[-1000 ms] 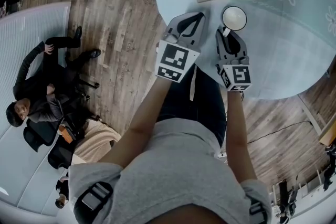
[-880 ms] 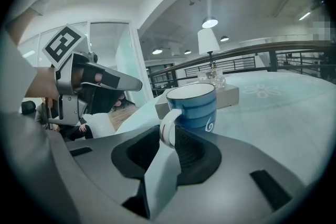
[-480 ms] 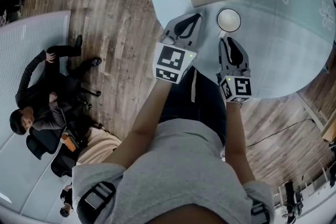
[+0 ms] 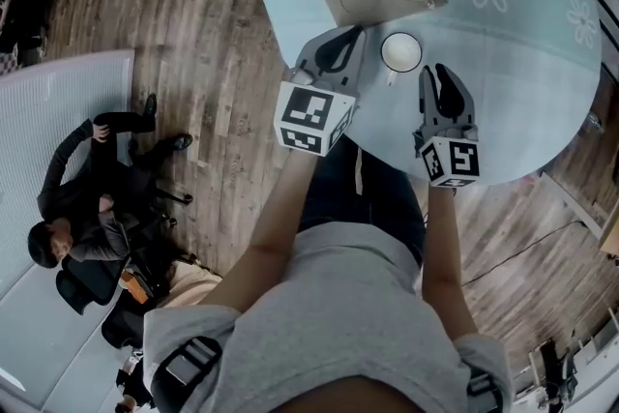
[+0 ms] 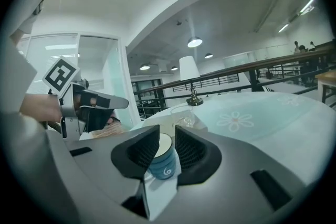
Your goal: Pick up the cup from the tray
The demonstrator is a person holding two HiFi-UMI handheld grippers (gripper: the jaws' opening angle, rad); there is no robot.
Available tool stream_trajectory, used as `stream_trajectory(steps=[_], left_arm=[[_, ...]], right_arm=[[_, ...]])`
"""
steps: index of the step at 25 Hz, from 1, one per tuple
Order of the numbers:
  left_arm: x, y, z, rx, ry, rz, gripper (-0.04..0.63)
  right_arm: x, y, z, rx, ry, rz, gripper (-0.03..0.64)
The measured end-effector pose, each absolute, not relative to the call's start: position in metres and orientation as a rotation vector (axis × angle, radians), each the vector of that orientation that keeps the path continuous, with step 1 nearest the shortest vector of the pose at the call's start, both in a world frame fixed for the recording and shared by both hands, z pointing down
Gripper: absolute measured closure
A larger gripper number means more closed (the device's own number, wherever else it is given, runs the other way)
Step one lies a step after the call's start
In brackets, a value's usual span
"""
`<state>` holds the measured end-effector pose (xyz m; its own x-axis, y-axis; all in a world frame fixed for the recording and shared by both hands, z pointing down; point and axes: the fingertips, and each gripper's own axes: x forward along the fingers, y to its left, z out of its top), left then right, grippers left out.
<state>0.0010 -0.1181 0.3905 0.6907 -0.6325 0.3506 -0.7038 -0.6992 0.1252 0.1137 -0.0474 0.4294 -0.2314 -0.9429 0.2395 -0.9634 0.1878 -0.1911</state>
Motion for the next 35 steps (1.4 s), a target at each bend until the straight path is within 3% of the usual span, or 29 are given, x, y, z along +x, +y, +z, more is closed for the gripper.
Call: stream_trajectory(steps=[10, 19, 25, 35], left_arm=[[0.022, -0.143, 0.378, 2.702, -1.107, 0.442, 0.589], [0.028, -0.176, 0.385, 2.792, -1.0, 0.562, 0.586], [0.033, -0.196, 0.412, 2.848, -0.752, 0.668, 0.448], [0.057, -0.213, 0.464, 2.924, -0.374, 0.994, 0.309]], right_arm=[[0.158, -0.101, 0.42, 1.893, -2.31, 0.313, 0.538], [0.149, -0.138, 0.444, 1.771, -2.326, 0.338, 0.538], [0.138, -0.155, 0.458, 1.745, -2.303, 0.354, 0.538], [0.133, -0.175, 0.481, 1.675, -2.225, 0.346, 0.528]])
